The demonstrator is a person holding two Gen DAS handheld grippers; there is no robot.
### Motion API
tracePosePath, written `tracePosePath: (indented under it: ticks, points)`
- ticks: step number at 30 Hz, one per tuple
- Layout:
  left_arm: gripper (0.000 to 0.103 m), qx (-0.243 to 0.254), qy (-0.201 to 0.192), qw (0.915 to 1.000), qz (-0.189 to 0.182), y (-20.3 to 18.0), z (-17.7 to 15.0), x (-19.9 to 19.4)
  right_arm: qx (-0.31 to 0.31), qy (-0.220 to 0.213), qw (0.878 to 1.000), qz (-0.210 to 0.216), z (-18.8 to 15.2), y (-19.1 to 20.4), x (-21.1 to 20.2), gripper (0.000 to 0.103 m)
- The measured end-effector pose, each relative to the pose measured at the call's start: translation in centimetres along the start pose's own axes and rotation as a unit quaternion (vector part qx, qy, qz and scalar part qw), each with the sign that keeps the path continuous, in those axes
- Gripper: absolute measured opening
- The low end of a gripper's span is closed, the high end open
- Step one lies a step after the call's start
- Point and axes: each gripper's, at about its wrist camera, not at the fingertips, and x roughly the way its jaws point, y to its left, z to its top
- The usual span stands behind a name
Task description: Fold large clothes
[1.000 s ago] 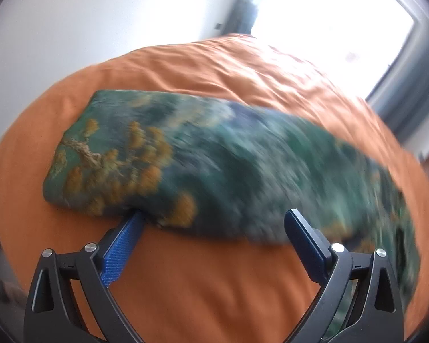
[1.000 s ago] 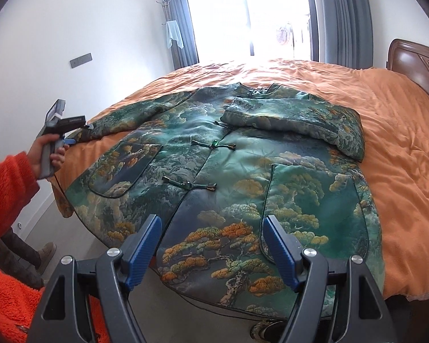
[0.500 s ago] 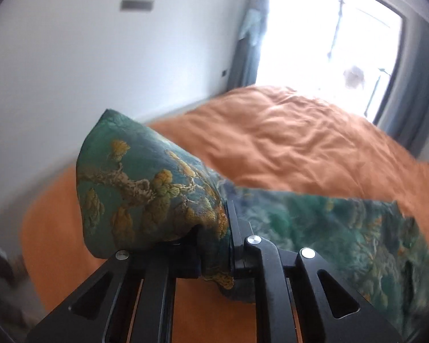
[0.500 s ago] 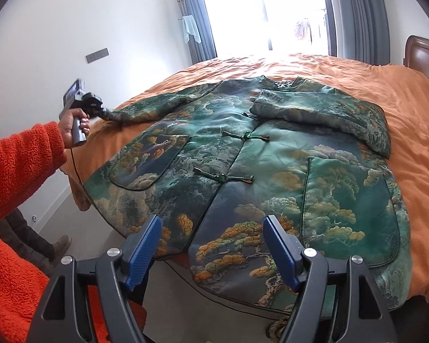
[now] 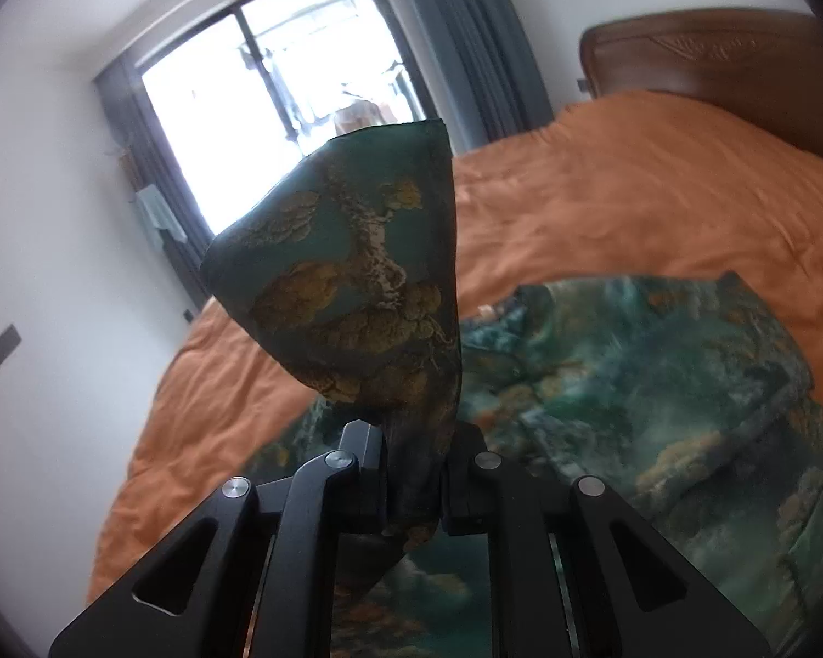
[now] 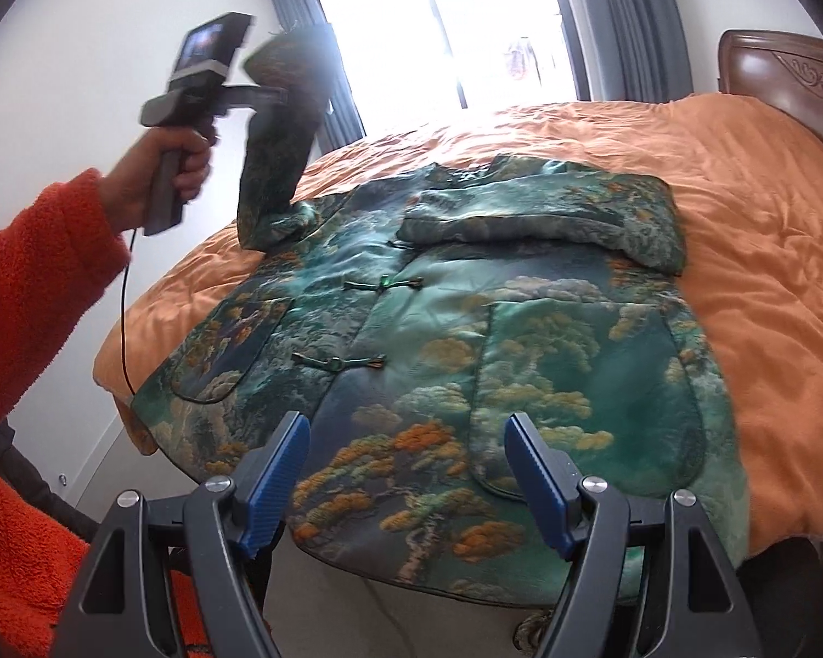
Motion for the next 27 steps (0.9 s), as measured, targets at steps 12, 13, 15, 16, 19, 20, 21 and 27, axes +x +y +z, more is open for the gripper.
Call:
tracePosePath:
  ticks: [12, 13, 15, 16, 19, 20, 21, 27]
  points:
    - [0.074, 0.043, 0.086, 0.9905, -0.098, -6.7, -10.4, -1.0, 0.015, 0.014, 0.999, -0.040, 2.6, -3.8, -0.6, 0.075]
    - [0.074, 0.031, 0.086, 0.9905, -0.102, -5.9, -11.1, -1.9, 0.025, 0.024, 0.999, -0.027, 3.7, -4.1, -0.1, 0.075]
    - [0.075, 0.008, 0.089, 0.9904, -0.106, -3.9, -12.1, -3.3, 0.057, 0.049, 0.997, 0.021, 6.4, -4.8, 1.6, 0.075]
    - [0.076, -0.005, 0.089, 0.9905, -0.105, -2.8, -12.7, -4.1, 0.071, 0.056, 0.995, 0.046, 7.8, -4.9, 2.5, 0.075]
    - [0.078, -0.040, 0.089, 0.9912, -0.089, 0.2, -13.7, -5.4, 0.119, 0.073, 0.984, 0.111, 12.7, -5.2, 7.0, 0.075]
    - [0.078, -0.049, 0.089, 0.9914, -0.082, 0.8, -14.1, -5.8, 0.136, 0.069, 0.981, 0.123, 14.2, -5.4, 8.7, 0.075]
    - [0.078, -0.056, 0.088, 0.9917, -0.075, 1.5, -14.4, -6.1, 0.147, 0.066, 0.979, 0.127, 15.7, -5.6, 11.0, 0.075]
    - [0.078, -0.101, 0.093, 0.9888, -0.059, 4.4, -16.9, -7.4, 0.226, 0.144, 0.958, 0.096, 20.0, -7.7, 25.0, 0.074]
